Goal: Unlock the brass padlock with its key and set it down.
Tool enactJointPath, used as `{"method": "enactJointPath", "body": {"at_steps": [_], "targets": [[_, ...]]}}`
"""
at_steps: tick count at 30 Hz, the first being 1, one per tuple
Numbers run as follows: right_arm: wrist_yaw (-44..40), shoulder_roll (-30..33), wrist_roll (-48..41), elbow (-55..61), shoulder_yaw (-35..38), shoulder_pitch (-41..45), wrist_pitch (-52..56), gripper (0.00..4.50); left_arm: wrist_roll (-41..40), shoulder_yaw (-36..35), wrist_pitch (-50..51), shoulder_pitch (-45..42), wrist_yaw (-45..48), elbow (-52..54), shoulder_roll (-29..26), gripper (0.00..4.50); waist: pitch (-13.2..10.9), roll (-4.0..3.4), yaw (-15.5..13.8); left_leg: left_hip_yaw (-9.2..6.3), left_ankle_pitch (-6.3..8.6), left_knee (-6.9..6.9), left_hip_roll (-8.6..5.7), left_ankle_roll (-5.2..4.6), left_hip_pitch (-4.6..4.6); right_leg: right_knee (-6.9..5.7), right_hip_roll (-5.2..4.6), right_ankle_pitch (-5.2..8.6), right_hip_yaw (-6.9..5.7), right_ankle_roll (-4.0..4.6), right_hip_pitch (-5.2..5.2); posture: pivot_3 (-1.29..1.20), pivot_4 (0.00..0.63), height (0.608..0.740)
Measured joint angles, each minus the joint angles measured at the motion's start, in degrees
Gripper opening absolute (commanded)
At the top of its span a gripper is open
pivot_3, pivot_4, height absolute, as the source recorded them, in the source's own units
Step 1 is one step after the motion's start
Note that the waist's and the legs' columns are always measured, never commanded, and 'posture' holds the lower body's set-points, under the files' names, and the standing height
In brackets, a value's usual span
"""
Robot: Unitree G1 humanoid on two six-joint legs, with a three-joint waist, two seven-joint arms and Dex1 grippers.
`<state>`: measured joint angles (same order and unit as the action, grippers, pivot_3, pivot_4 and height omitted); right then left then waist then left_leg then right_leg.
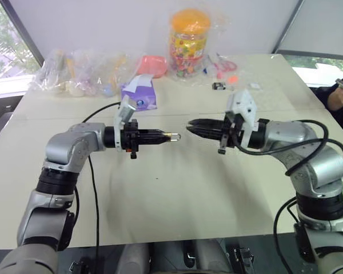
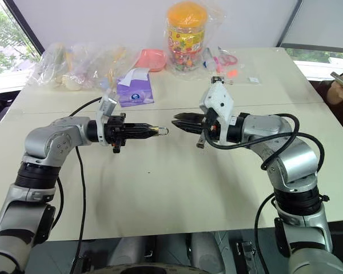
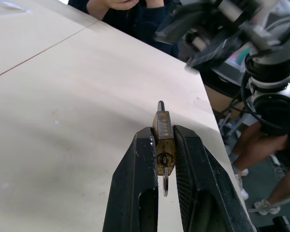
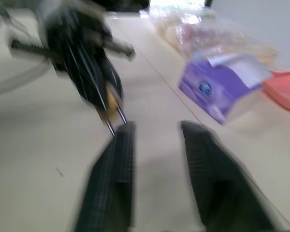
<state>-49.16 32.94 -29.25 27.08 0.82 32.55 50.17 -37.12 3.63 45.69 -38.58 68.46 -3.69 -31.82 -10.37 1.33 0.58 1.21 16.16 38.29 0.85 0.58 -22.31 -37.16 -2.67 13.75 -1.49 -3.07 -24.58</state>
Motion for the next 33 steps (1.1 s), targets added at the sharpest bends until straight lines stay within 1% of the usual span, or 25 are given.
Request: {"method": "enactJointPath", "body": {"at_steps": [5, 10, 18, 22, 28, 31, 33], "targets": [[4.1, -2.0, -5.7, 1.1, 0.0, 0.4, 7.2, 0.02, 0.2, 0.0, 0.0, -0.2, 0.3, -0.4, 0.2, 0.0, 0.0, 0.0, 0.0, 0.01, 0.0, 0.0, -0.03, 0.0, -0.02, 0.01, 0.0, 0.0, 0.0, -0.01, 0.0, 0.0, 0.15, 0.737], [7.1, -2.1, -5.6, 1.2, -2.7, 1.0, 7.6, 0.02, -1.1, -0.1, 1.2, -0.5, 0.5, 0.4, 0.7, 0.0, 0.0, 0.0, 0.1, 0.01, 0.0, 0.0, -0.03, -0.01, -0.02, 0.01, 0.02, 0.0, 0.0, -0.01, -0.01, 0.0, 0.15, 0.737], [8.2, -0.9, -2.0, -1.8, -6.2, 0.9, 3.2, 0.02, -4.6, -1.2, 4.7, -0.6, 0.3, 1.7, 0.7, 0.0, 0.0, 0.0, 0.1, 0.01, 0.0, 0.0, -0.03, -0.01, -0.02, 0.02, 0.05, 0.0, -0.01, -0.02, -0.02, 0.0, 0.15, 0.737], [7.9, 0.1, -0.1, -3.9, -7.9, -1.5, 1.6, 0.02, -5.2, -2.3, 5.0, -1.4, 0.1, 1.9, 0.7, 0.0, 0.0, 0.0, 0.0, 0.01, 0.0, -0.01, -0.03, -0.01, -0.04, 0.04, 0.05, 0.0, -0.01, -0.02, -0.03, 0.0, 0.15, 0.737], [6.5, 1.5, -0.3, -2.9, -8.7, -2.8, 1.2, 0.02, -4.6, -2.3, 3.8, -1.7, 0.0, 1.6, 0.8, 0.0, 0.0, 0.0, 0.1, 0.01, 0.0, -0.01, -0.03, -0.01, -0.04, 0.04, 0.06, 0.0, -0.01, -0.02, -0.03, 0.0, 0.15, 0.737], [6.2, 2.2, -0.1, -2.5, -8.9, -3.3, 0.6, 0.02, -2.7, -1.3, 2.1, -1.4, 0.0, 1.5, 0.8, 0.0, 0.0, 0.0, 0.1, 0.01, 0.0, -0.02, -0.03, -0.01, -0.04, 0.05, 0.07, 0.01, -0.01, -0.02, -0.03, 0.0, 0.15, 0.737], [5.3, 4.8, 0.9, -1.7, -9.4, -5.5, -0.6, 0.02, -1.3, -0.2, 1.1, -0.8, -0.7, 0.4, 2.1, 0.0, 0.0, -0.01, -0.2, 0.0, 0.01, -0.03, -0.05, -0.01, -0.05, 0.06, 0.05, 0.01, -0.02, -0.03, -0.03, 0.0, 0.15, 0.737]]}}
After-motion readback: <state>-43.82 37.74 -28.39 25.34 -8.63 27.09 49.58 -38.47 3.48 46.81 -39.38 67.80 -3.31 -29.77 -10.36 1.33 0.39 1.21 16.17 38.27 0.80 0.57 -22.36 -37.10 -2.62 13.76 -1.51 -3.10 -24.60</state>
